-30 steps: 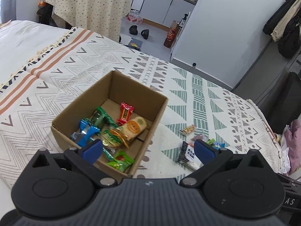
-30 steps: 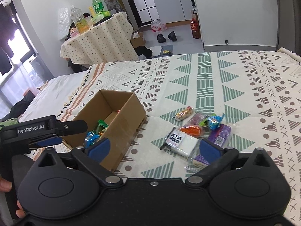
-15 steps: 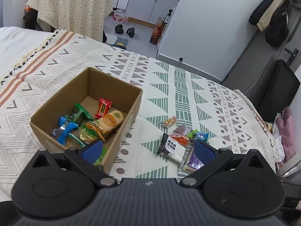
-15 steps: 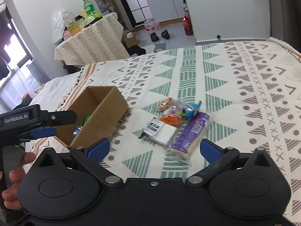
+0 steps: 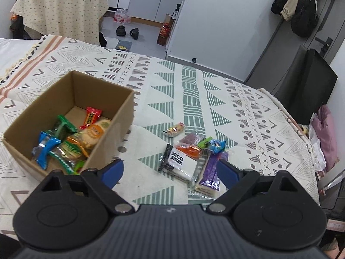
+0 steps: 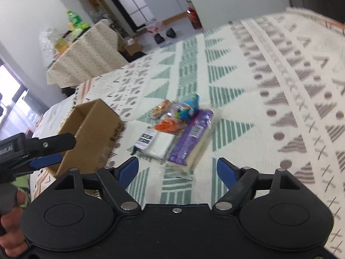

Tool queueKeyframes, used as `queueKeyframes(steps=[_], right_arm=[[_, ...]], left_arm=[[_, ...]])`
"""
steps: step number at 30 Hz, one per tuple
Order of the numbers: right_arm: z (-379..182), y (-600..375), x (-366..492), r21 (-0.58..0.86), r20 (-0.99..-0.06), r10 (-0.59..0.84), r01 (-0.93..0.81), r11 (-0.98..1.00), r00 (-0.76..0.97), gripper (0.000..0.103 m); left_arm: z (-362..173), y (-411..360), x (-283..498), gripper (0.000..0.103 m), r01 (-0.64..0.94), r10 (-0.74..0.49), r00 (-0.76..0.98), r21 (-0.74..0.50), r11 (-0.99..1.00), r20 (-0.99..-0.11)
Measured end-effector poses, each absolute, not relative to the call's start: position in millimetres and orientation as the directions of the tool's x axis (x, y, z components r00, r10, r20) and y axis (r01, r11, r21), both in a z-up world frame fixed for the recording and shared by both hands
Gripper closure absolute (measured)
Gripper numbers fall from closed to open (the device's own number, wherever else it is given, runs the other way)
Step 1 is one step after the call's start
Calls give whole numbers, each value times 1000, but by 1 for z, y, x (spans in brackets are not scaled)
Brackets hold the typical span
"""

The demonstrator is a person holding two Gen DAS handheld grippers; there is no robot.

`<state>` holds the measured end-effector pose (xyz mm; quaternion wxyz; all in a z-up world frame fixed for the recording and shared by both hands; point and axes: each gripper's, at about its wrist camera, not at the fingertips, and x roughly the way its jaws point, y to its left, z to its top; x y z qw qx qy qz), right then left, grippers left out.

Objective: Organize snacks
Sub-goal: 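Move both open tools back toward the remaining snacks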

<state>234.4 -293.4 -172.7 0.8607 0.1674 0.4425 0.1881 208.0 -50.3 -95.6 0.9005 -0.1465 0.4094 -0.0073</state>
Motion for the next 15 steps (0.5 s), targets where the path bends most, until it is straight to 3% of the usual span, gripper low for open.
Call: queueKeyframes(steps=[3,15], right_arm=[[-181,-295,241,460,-710,467,-156,874,528,34],[-207,-294,271,513,-708,504,-131,849,494,39]], left_arm=[[-102,-58,215,14,-93,-140,656,-263,960,-742],[-146,-72,250,35,-75,-142,596,-231,970,-790]])
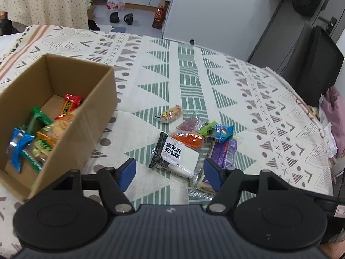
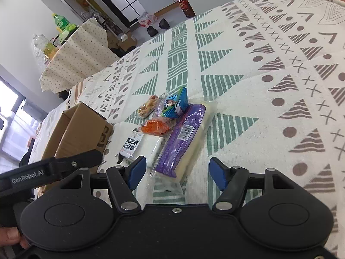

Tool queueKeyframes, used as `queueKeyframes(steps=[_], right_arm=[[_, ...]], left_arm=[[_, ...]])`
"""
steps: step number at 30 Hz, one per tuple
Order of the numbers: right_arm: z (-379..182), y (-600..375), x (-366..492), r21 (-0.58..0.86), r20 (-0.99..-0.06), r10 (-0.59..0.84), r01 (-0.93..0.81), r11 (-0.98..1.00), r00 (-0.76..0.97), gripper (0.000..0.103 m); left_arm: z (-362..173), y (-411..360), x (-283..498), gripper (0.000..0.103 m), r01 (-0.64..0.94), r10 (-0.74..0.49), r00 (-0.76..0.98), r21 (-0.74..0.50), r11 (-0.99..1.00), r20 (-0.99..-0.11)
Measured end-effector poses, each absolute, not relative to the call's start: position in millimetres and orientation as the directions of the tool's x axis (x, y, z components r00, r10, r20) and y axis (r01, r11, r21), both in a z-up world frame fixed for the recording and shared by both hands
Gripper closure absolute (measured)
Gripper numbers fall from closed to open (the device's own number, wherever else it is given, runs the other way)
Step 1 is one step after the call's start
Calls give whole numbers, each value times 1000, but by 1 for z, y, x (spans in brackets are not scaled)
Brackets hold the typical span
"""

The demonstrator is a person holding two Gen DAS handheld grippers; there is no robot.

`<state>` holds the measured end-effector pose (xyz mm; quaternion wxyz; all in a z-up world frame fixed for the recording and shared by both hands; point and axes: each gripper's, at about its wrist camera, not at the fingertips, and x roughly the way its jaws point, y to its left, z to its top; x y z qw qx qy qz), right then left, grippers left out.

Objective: Organize snacks
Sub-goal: 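Move both open tools back toward the remaining snacks, then grasp the purple bar with the right tool while left grasps the white sesame-cake packet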

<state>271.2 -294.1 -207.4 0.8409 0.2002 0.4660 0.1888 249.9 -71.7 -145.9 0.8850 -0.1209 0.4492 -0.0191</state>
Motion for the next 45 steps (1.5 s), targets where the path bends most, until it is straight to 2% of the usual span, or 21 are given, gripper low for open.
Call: queueKeyframes(steps=[5,9,13,16,22,28,34,35,37,38,42,45], right_arm=[[-217,-290,282,515,-712,511,-137,846,481,45],[-226,-287,289,526,-724,527,-138,839,446,68],[-227,-290,290,545,-717,544,-136,827,436,82],[-225,-296,289,543,-715,536,-127,830,449,88],[-222,-305,289,534,-719,509,-92,840,473,90],[-219,-312,289,514,-730,474,-61,856,492,89],[-215,-305,290,495,-718,468,-94,864,515,73],[-214,-305,290,498,-715,472,-98,862,516,70],[-215,-302,292,491,-715,469,-104,865,520,54],[-215,-300,292,484,-716,464,-109,868,521,52],[-220,-292,294,454,-733,453,-131,881,507,49],[-222,-288,295,440,-740,449,-143,886,502,47]], left_arm=[[-161,-80,264,35,-48,-138,581,-203,978,-802],[-169,-84,276,35,-30,-150,563,-202,979,-813],[-176,-92,285,34,-6,-146,554,-179,984,-820],[-180,-97,291,31,4,-145,543,-171,985,-827],[-193,-107,301,25,13,-125,512,-137,990,-850],[-206,-119,306,22,25,-77,502,-74,997,-862],[-213,-121,305,22,32,-62,509,-53,998,-858],[-213,-121,305,24,36,-60,509,-49,998,-859],[-212,-119,304,29,31,-60,512,-52,998,-857],[-212,-118,304,35,27,-61,513,-55,998,-856],[-206,-114,300,45,16,-67,527,-68,998,-847],[-201,-111,298,48,7,-58,529,-65,998,-847]])
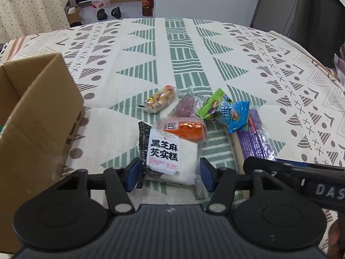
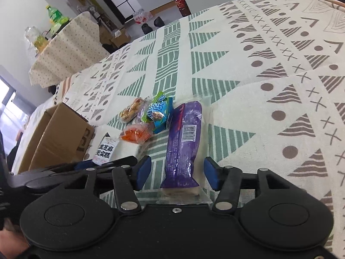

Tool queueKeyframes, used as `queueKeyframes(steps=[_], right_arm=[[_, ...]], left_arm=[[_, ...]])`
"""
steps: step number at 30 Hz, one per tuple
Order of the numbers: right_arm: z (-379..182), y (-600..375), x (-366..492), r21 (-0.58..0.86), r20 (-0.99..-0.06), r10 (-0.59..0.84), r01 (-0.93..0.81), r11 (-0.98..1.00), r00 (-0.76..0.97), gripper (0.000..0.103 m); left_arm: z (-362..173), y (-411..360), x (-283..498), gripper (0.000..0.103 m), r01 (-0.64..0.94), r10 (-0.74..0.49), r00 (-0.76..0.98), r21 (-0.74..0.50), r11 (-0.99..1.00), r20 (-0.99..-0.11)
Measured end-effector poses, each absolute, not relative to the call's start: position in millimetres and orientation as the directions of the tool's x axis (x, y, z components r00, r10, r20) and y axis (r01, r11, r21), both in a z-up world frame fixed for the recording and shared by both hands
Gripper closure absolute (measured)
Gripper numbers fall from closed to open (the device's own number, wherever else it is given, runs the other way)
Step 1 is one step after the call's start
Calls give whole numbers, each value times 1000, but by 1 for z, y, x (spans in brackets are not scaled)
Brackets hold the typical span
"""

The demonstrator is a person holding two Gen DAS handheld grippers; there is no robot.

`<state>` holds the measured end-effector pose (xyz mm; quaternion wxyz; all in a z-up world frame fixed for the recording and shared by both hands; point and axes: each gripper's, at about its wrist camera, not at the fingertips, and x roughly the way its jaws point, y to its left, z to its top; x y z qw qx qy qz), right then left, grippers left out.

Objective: Organize snacks
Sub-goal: 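Grasp the purple bar with the right tool while left grasps the white sesame-cake packet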

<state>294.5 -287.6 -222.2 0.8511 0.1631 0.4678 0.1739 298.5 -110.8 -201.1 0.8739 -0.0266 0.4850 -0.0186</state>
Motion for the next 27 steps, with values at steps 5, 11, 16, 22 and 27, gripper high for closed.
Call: queueKeyframes(steps=[5,11,16,22,27], right_arm=[[-225,-281,293,410,-752,435,-165,897,496,44],[-228,-280,290,354,-776,399,-186,916,488,64],[-223,-282,283,368,-775,409,-182,912,481,69],[-210,-286,268,382,-762,419,-179,907,493,71],[-198,-290,257,392,-751,419,-166,905,510,71]], left_arm=[[-197,-103,292,49,-12,-66,519,-85,996,-852],[-187,-98,281,50,-25,-63,526,-90,996,-848],[-172,-94,271,50,-33,-66,539,-100,994,-840],[-157,-91,257,50,-44,-74,556,-118,992,-828],[-144,-89,244,50,-47,-81,573,-131,990,-816]])
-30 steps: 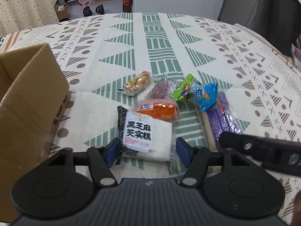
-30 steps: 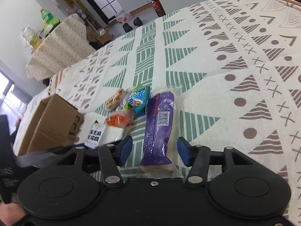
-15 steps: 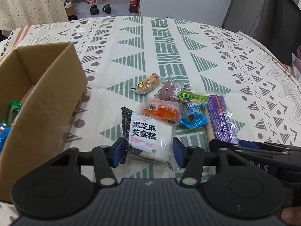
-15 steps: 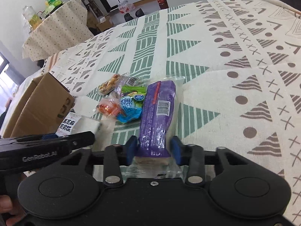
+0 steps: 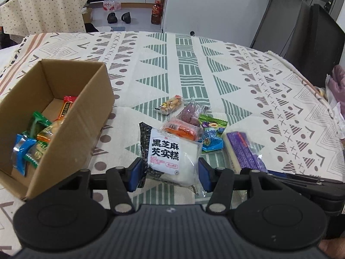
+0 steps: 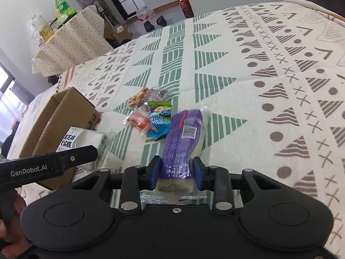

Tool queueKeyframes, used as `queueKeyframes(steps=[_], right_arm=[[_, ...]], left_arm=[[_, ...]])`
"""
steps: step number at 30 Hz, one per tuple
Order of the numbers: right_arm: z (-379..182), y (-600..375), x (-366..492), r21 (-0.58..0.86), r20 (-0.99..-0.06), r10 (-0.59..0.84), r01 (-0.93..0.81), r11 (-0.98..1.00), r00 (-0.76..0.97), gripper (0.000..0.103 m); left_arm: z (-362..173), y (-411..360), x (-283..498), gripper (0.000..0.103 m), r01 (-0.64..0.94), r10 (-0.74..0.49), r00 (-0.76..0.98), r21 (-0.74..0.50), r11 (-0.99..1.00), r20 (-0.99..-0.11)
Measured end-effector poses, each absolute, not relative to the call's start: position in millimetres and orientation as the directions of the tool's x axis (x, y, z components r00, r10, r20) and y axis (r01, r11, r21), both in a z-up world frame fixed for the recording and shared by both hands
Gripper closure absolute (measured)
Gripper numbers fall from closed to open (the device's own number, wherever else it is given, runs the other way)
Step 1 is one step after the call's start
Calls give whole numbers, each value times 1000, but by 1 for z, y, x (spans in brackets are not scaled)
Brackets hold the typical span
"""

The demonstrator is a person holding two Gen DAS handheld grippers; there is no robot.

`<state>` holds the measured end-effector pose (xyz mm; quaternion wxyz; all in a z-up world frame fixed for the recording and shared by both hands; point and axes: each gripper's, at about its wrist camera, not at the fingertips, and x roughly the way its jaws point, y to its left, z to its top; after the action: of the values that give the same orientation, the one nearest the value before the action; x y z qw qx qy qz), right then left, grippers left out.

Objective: Organize snacks
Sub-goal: 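Grasp the purple bar with the right tool while left grasps the white sesame-cake packet, then carry the white packet and purple bar over the box and release both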

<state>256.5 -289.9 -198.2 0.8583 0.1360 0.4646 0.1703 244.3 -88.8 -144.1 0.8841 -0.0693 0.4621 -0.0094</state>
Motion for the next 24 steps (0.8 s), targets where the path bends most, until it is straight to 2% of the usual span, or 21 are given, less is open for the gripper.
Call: queueKeyframes(steps=[12,14,15,16,22,24], right_arm=[[-164,-288,241,378,-729,412,-180,908,546,81],[-159,-285,237,372,-726,416,-195,907,548,87],[-157,-283,235,373,-726,419,-200,906,545,98],[-155,-282,233,379,-724,426,-204,903,543,102],[-157,-278,231,375,-743,414,-187,908,526,102],[-163,-279,232,384,-759,407,-154,910,508,95]], left_arm=[[-106,-71,218,50,-58,-86,632,-158,986,-770],[-102,-68,214,50,-63,-85,639,-163,985,-764],[-101,-66,212,50,-65,-86,642,-166,984,-762],[-99,-64,211,50,-67,-86,645,-169,983,-759],[-93,-52,199,50,-75,-88,656,-181,981,-749],[-94,-48,196,50,-82,-85,656,-183,980,-750]])
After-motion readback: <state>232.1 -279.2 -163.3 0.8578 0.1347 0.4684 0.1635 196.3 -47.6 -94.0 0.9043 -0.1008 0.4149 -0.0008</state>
